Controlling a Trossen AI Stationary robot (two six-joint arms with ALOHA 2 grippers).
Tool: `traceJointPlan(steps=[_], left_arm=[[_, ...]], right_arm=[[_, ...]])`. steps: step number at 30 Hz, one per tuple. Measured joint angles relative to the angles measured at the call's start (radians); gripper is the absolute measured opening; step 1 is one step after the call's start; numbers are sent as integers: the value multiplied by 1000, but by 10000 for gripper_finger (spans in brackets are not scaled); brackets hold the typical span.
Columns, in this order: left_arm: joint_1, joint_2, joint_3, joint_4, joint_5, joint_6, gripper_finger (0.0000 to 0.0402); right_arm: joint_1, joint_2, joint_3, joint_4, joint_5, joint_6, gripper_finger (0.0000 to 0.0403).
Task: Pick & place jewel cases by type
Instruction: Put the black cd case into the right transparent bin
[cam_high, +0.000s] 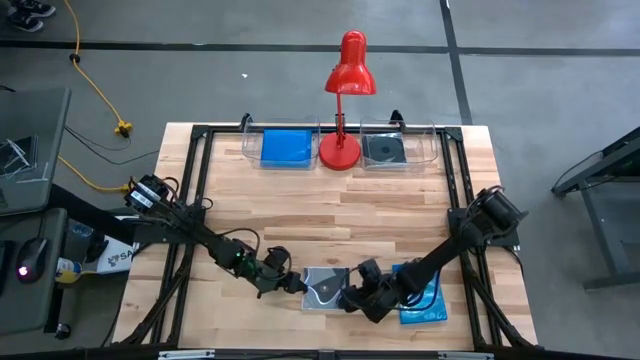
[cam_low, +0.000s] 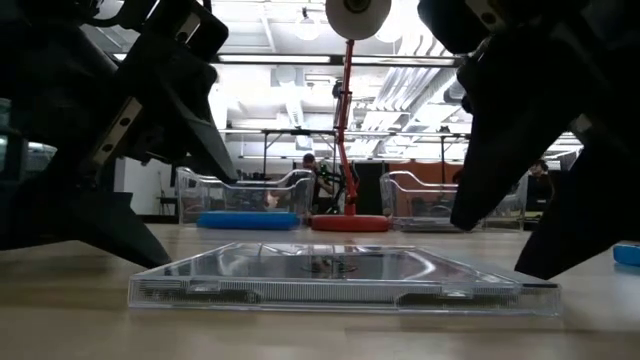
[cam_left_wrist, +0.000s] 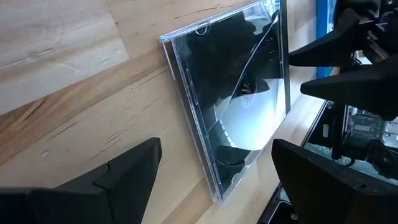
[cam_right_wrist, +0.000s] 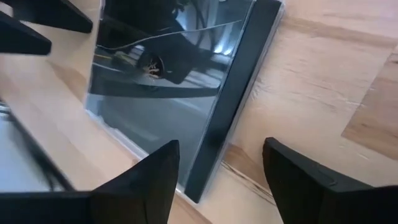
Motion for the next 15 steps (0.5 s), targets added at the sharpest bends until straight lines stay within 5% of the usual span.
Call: traceJointPlan(steps=[8,15], left_arm=[[0,10,0,-1,-6,9,312],[0,15,0,9,-22,17,312]], right_arm=[[-14,0,-130,280,-14,42,216],[-40,2,-146,321,-30,41,216]])
